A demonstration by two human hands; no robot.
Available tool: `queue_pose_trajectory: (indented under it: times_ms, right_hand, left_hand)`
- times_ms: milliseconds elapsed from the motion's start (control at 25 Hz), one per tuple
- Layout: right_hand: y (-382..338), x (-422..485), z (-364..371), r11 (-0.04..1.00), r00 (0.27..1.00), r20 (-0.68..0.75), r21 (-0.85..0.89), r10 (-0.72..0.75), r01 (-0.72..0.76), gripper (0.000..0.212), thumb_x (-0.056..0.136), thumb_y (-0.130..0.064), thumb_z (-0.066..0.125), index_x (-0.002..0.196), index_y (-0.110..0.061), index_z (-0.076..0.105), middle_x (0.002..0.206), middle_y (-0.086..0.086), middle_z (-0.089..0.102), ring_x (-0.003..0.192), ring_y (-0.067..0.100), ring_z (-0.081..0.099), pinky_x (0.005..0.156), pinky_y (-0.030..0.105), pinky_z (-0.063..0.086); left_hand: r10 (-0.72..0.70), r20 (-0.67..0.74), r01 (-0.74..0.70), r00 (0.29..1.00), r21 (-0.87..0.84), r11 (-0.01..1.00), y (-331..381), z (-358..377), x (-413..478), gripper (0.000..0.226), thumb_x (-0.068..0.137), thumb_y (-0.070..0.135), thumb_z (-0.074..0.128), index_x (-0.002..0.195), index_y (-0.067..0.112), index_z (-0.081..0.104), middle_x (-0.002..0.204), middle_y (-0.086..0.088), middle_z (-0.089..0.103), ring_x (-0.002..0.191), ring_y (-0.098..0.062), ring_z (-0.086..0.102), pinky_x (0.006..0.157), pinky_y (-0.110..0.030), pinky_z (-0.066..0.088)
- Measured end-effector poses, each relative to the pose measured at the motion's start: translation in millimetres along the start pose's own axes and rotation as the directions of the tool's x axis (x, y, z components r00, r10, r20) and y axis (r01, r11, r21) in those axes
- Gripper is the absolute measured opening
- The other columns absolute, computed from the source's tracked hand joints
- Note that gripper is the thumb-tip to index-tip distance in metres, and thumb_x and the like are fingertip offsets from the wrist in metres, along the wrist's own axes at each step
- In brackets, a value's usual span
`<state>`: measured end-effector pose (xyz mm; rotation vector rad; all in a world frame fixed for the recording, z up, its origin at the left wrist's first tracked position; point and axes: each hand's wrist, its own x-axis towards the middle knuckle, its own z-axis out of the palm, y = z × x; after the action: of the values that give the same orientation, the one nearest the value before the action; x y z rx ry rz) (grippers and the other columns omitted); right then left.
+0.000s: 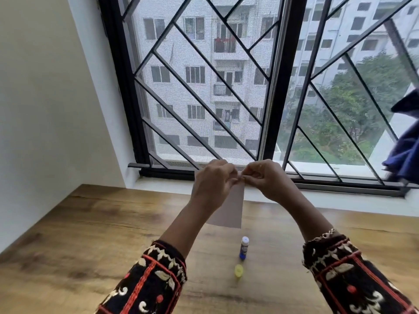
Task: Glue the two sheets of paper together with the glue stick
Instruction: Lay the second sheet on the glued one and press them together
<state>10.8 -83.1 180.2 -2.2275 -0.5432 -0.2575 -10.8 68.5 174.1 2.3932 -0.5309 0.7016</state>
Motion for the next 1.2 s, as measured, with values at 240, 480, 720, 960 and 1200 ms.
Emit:
queue_pose_trajectory:
  times_ms: [240, 480, 720, 960, 1200]
  right_hand:
    - [0, -2, -7, 0.940, 0.973, 0.228, 0.323, 0.034, -0.109, 0.010, 0.080, -0.004, 0.064, 0.080, 0.006, 0.063, 0.076, 0.033, 0.054, 0.081, 0.022, 0.045, 0.074, 0.037, 0.035]
    - [21, -14, -2, 0.957, 0.938, 0.318, 0.198, 0.141, -0.211, 0.017, 0.072, 0.011, 0.066, 0.087, 0.016, 0.058, 0.080, 0.015, 0.054, 0.077, 0.023, 0.047, 0.068, 0.032, 0.035]
    - [31, -17, -9, 0.939, 0.954, 0.188, 0.211, 0.234, -0.272, 0.012, 0.076, 0.012, 0.062, 0.084, 0.004, 0.066, 0.080, 0.015, 0.063, 0.072, 0.022, 0.052, 0.064, 0.025, 0.043]
    - [25, -12, -9, 0.965, 0.974, 0.013, 0.131, 0.227, -0.227, 0.004, 0.076, 0.002, 0.067, 0.078, -0.001, 0.068, 0.061, 0.007, 0.056, 0.058, 0.014, 0.045, 0.055, 0.016, 0.037]
    - [5, -9, 1, 0.983, 0.995, -0.089, -0.171, 0.046, -0.061, 0.003, 0.073, -0.006, 0.072, 0.075, -0.008, 0.071, 0.066, 0.004, 0.067, 0.064, 0.014, 0.059, 0.066, 0.027, 0.046]
  left_hand:
    - [-0.156, -0.059, 0.142, 0.986, -0.189, 0.972, -7, -6, 6, 0.004, 0.077, 0.010, 0.070, 0.077, 0.005, 0.070, 0.076, -0.011, 0.071, 0.071, -0.021, 0.062, 0.067, -0.031, 0.047]
    - [-0.310, -0.047, 0.253, 0.950, -0.468, 0.847, -20, -10, 7, 0.008, 0.078, 0.002, 0.068, 0.071, 0.001, 0.065, 0.054, 0.007, 0.050, 0.054, -0.007, 0.042, 0.055, -0.023, 0.034]
    - [-0.447, -0.096, 0.285, 0.890, -0.648, 0.707, -42, -9, -2, 0.012, 0.082, 0.005, 0.064, 0.071, 0.008, 0.062, 0.061, -0.002, 0.054, 0.062, -0.014, 0.046, 0.058, -0.027, 0.036]
    - [-0.461, -0.305, 0.239, 0.833, -0.553, 0.798, -39, -7, -12, 0.020, 0.080, -0.005, 0.060, 0.098, 0.005, 0.060, 0.092, -0.012, 0.064, 0.086, -0.017, 0.056, 0.085, -0.026, 0.045]
    - [0.106, 0.041, -0.111, 0.994, 0.176, 0.978, -7, 4, 1, 0.040, 0.074, 0.023, 0.072, 0.109, 0.005, 0.063, 0.102, -0.014, 0.068, 0.103, -0.027, 0.058, 0.116, -0.035, 0.009]
